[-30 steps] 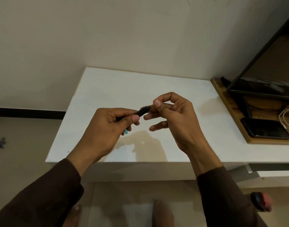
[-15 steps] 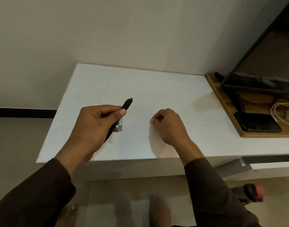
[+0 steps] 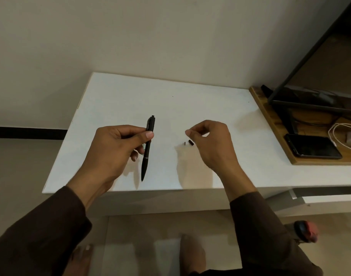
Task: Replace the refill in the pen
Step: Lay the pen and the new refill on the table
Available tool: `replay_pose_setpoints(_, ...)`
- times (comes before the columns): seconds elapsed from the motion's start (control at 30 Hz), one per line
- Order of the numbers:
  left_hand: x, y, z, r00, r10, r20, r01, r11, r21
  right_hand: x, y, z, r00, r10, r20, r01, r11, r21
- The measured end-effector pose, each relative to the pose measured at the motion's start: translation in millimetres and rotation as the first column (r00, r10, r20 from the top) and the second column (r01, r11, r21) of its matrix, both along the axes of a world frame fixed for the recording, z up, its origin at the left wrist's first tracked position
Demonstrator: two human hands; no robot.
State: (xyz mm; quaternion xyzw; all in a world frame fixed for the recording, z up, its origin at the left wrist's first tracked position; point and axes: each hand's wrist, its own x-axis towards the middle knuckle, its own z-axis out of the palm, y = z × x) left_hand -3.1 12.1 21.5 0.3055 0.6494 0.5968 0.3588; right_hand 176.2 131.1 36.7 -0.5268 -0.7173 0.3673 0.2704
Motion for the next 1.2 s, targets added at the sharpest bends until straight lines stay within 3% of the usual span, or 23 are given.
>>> replay_pose_setpoints(0.17, 5.5, 4.4, -0.7, 0.999, -0.002, 0.051, 0.002, 1.0, -0.01, -15.2, -38.6, 16.1, 0.954, 0.263, -0.146, -0.292, 0.927, -0.237)
replay_pose_setpoints(0.27, 4.2, 5.7, -3.8, 0.991, 0.034, 0.128, -0.03, 0.999, -0.03, -19.4, -42.0, 12.9, 0.946, 0.268, -0.184, -0.312, 0.905, -0.288)
replay_pose_setpoints(0.37, 5.1, 6.1, -3.5, 0.981, 0.03, 0.19, -0.025, 0.999, -0.03, -26.9, -47.0, 7.5, 0.951, 0.281, -0.126, -0.306, 0.911, -0.276)
replay_pose_setpoints(0.43, 3.6, 5.5, -3.1, 0.994, 0.041, 0.099, -0.038, 0.999, -0.036, -30.8, -46.9, 2.5, 0.97, 0.228, -0.082, -0.242, 0.935, -0.259)
replay_pose_setpoints(0.5, -2.1, 2.9, -5.4, 0.99, 0.07, -0.122, -0.08, 0.993, -0.081, -32.3, -42.2, -5.0, 0.988, 0.155, 0.016, -0.148, 0.965, -0.216)
replay_pose_setpoints(0.57, -6.8, 1.4, -11.5, 0.931, 0.059, -0.36, -0.127, 0.978, -0.167, -31.9, -37.0, -14.4, 0.98, 0.121, 0.16, -0.098, 0.984, -0.148)
replay_pose_setpoints(0.63, -5.7, 2.8, -19.4, 0.885, 0.048, -0.463, -0.17, 0.959, -0.226, -33.0, -35.0, -22.3, 0.959, 0.098, 0.267, -0.075, 0.992, -0.098)
replay_pose_setpoints(1.0, 14.5, 12.7, -28.2, 0.795, 0.039, -0.605, -0.259, 0.924, -0.281, -36.0, -32.1, -21.8, 0.92, 0.035, 0.39, -0.049, 0.998, 0.027)
replay_pose_setpoints(1.2, 18.2, 14.4, -24.1, 0.812, 0.052, -0.581, -0.278, 0.91, -0.308, -33.0, -33.9, -11.5, 0.954, -0.019, 0.3, -0.011, 0.995, 0.099)
